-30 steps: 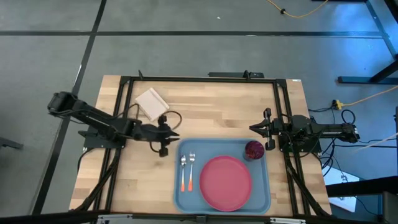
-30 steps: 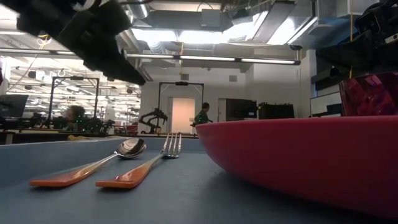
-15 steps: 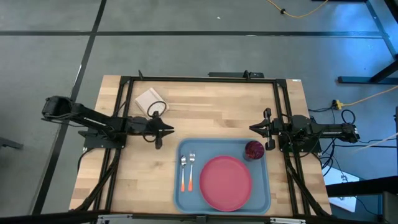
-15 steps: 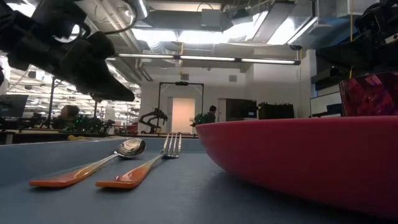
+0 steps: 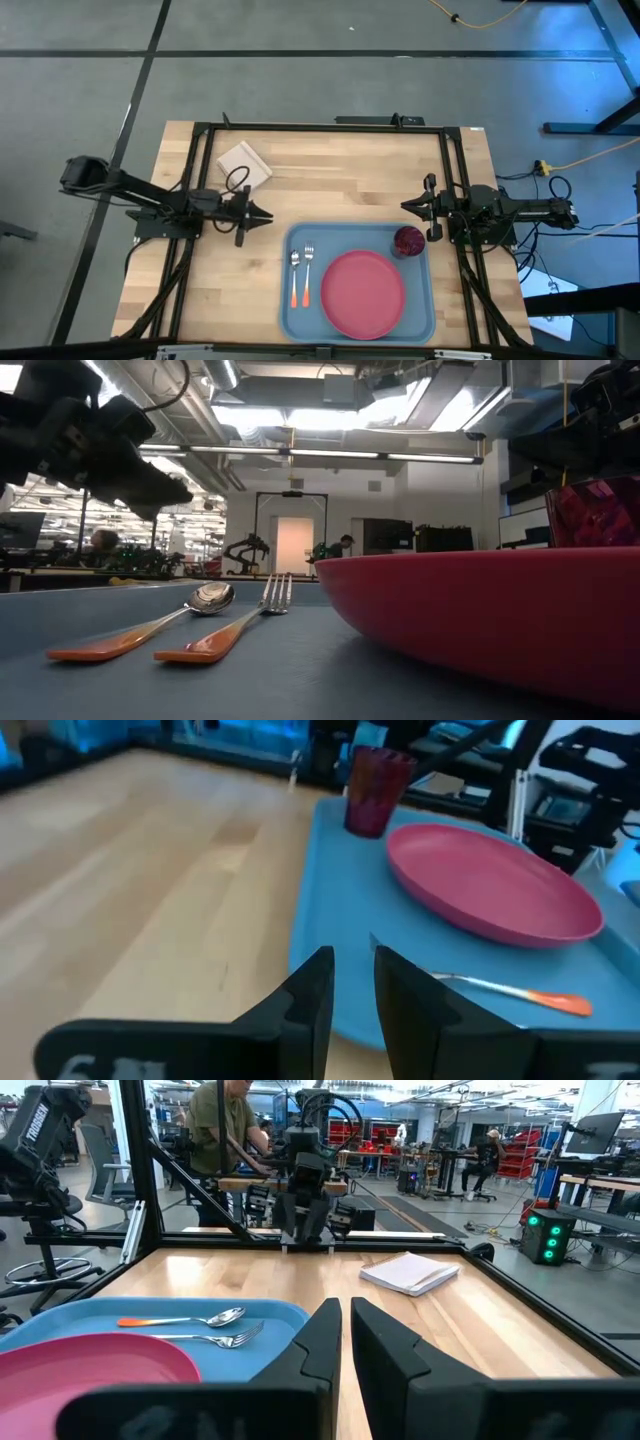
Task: Pick and place plate/cup/fork/spoon on tray
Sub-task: Return to Home Position
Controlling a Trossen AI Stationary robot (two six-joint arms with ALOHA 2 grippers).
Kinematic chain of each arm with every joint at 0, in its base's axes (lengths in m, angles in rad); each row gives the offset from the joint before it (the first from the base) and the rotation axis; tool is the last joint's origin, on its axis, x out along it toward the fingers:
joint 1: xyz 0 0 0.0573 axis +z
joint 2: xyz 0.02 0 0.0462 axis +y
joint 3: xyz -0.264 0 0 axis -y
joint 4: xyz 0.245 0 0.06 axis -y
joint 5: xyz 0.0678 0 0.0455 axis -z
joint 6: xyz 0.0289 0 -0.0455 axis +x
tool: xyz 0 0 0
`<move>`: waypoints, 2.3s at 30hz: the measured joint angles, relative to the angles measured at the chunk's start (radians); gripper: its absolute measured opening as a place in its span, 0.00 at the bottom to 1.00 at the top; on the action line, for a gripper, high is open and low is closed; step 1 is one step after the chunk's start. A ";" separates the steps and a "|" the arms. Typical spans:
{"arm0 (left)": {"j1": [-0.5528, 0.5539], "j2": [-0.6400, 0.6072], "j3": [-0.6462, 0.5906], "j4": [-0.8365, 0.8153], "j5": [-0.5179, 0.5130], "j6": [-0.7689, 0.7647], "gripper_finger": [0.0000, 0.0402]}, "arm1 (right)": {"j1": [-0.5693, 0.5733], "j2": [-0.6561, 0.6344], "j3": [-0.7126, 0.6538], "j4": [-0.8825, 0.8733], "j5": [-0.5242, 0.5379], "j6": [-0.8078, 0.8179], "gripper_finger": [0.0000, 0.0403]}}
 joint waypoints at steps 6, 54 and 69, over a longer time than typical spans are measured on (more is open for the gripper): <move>0.000 -0.139 0.000 -0.184 0.004 0.057 0.17 | 0.000 0.000 0.000 0.000 0.000 0.000 0.08; 0.001 -0.882 0.001 -0.691 0.026 0.276 0.17 | 0.000 0.000 0.000 0.000 0.000 0.000 0.08; 0.001 -0.882 0.001 -0.690 0.023 0.275 0.17 | 0.000 0.000 0.000 0.000 0.000 0.000 0.08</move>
